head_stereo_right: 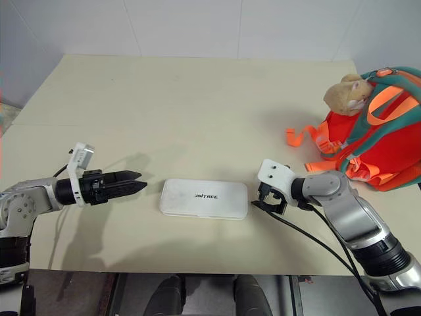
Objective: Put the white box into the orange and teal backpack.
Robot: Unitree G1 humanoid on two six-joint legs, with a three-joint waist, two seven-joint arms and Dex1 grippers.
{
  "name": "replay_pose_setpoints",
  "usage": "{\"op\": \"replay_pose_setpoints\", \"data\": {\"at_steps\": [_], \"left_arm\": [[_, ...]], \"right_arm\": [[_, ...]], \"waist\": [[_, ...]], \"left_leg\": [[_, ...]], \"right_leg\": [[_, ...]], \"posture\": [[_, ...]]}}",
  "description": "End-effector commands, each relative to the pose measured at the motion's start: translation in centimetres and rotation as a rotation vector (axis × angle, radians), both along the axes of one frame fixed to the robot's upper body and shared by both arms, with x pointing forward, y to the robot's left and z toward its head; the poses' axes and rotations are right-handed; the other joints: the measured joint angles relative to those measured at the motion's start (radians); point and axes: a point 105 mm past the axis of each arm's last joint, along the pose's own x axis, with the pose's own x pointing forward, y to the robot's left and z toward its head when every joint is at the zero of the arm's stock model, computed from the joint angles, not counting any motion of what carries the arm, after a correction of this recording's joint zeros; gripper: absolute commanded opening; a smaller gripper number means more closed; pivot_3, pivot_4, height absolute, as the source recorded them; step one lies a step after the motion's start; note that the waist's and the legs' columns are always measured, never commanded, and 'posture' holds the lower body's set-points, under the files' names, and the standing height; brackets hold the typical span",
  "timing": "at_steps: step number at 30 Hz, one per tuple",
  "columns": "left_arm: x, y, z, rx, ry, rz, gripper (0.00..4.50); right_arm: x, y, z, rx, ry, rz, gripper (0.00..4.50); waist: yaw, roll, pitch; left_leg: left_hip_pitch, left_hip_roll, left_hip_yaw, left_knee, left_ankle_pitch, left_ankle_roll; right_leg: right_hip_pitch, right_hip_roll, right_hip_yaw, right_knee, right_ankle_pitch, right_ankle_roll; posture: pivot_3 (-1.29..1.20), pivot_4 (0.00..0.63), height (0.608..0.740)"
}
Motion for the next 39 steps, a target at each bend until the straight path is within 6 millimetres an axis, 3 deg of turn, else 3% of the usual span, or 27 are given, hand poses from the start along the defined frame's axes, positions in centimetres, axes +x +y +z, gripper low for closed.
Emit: {"op": "replay_pose_setpoints", "data": {"at_steps": [1,7,16,30,39], "left_arm": [[-0.6,0.5,-0.5,-0.051,0.074,0.002,4.49],[-1.1,-0.5,-1.7,-0.115,0.187,-0.034,4.49],[-0.2,-2.1,-3.1,-0.158,0.268,-0.078,4.49],[1.0,-4.1,-2.9,-0.212,0.27,-0.156,4.49],[-0.8,-5.8,-2.0,-0.228,0.286,-0.251,4.49]], "right_arm": [[-0.2,0.5,0.4,-0.006,-0.036,0.022,4.48],[0.2,1.0,0.5,0.006,-0.046,0.021,4.48],[0.6,1.5,0.6,0.01,-0.057,0.03,4.48],[0.4,1.6,0.6,0.009,-0.055,0.034,4.48],[0.3,1.8,0.7,0.017,-0.064,0.034,4.48]], "waist": [[0.0,0.0,0.0],[0.0,0.0,0.0],[0.0,0.0,0.0],[0.001,0.0,0.0],[0.0,0.0,0.0]], "left_leg": [[0.0,0.0,0.0,0.0,0.0,0.0],[0.0,0.0,0.0,0.0,0.0,0.0],[0.0,0.0,0.0,0.001,0.0,0.0],[0.0,0.0,0.0,0.001,0.0,-0.001],[0.0,0.0,0.0,0.001,0.0,-0.001]], "right_leg": [[0.0,0.0,0.0,0.0,0.0,0.0],[0.0,0.0,0.0,0.0,0.0,0.0],[0.0,0.0,0.0,0.001,0.0,0.0],[0.0,0.0,0.0,0.001,0.0,0.0],[0.0,0.0,0.0,0.001,0.0,0.0]], "posture": [[0.0,0.15,0.74],[0.0,0.15,0.74],[0.0,0.15,0.74],[0.0,0.15,0.74],[0.0,0.15,0.74]]}}
